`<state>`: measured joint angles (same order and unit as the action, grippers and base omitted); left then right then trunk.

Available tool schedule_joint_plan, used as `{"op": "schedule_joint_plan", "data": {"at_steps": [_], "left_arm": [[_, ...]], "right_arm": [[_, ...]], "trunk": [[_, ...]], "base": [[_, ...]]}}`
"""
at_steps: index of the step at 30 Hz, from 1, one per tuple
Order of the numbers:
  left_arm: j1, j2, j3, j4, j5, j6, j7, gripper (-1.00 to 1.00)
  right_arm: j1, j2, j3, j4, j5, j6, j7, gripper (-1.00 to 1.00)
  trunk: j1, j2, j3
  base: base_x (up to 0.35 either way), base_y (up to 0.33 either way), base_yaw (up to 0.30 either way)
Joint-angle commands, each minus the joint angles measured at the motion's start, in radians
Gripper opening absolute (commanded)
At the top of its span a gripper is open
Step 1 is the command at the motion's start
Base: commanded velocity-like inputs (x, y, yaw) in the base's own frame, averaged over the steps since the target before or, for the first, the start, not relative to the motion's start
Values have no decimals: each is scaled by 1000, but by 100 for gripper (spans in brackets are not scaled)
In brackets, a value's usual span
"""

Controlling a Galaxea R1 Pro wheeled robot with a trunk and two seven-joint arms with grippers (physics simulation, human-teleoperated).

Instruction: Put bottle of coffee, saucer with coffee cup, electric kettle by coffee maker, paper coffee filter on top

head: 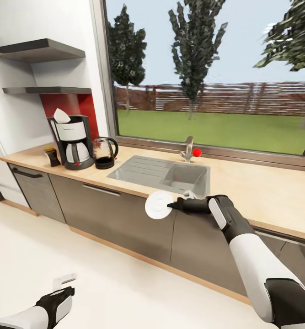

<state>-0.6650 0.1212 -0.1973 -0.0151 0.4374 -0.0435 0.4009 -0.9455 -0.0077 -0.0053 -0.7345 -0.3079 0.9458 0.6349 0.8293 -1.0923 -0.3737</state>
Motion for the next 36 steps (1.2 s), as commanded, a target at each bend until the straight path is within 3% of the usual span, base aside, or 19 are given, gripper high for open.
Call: {"op": "schedule_joint_plan", "data": {"at_steps": [1,36], "left_arm": [[0,0,-8,0,11,-2,2,100],[7,0,-9,0,11,-2,-1,100]], "right_arm": [[-1,0,-1,0,0,5,5,-100],[-1,-1,-2,7,0,1,5,-100]], "trunk": [[0,-1,-1],[0,-1,-1]], "base": [[133,345,0],[231,277,0]]}}
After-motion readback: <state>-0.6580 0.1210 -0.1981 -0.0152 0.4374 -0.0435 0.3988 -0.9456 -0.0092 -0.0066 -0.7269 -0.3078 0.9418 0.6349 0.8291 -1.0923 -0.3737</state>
